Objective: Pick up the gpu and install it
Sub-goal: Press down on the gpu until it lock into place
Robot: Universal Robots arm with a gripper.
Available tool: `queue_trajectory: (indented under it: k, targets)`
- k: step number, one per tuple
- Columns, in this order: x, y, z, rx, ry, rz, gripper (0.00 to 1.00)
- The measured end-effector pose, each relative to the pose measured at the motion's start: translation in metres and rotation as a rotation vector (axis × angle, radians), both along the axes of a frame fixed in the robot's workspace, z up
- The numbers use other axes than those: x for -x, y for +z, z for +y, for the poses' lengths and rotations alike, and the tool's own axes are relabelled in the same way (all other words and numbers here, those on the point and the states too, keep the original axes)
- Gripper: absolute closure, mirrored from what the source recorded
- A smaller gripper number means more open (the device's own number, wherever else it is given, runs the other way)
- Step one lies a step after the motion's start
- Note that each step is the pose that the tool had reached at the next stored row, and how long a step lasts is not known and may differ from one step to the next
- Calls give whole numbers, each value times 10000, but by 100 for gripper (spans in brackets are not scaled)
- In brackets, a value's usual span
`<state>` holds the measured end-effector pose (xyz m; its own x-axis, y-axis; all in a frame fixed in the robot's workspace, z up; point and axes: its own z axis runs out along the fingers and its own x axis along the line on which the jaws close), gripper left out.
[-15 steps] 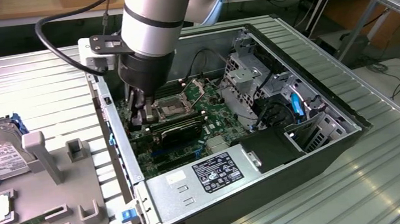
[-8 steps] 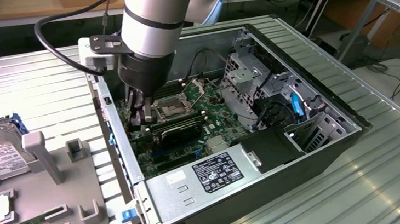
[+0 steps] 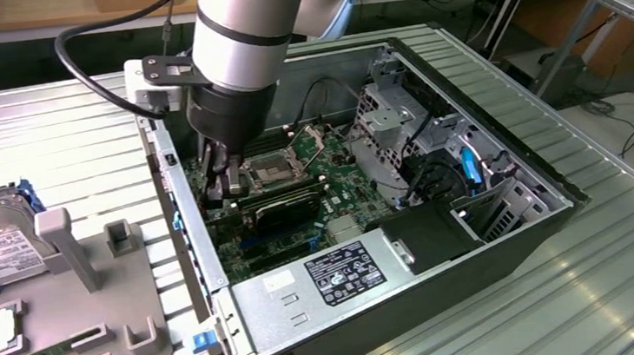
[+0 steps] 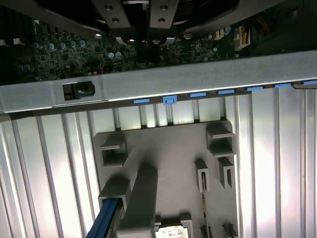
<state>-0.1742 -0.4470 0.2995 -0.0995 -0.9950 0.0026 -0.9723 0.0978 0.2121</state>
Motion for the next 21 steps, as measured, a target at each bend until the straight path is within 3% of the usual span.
queue_trajectory:
  k: [12,21]
  targets:
    - [65,-1,0,3,0,-1,89]
    - [70,0,-2,28,-1,91,89]
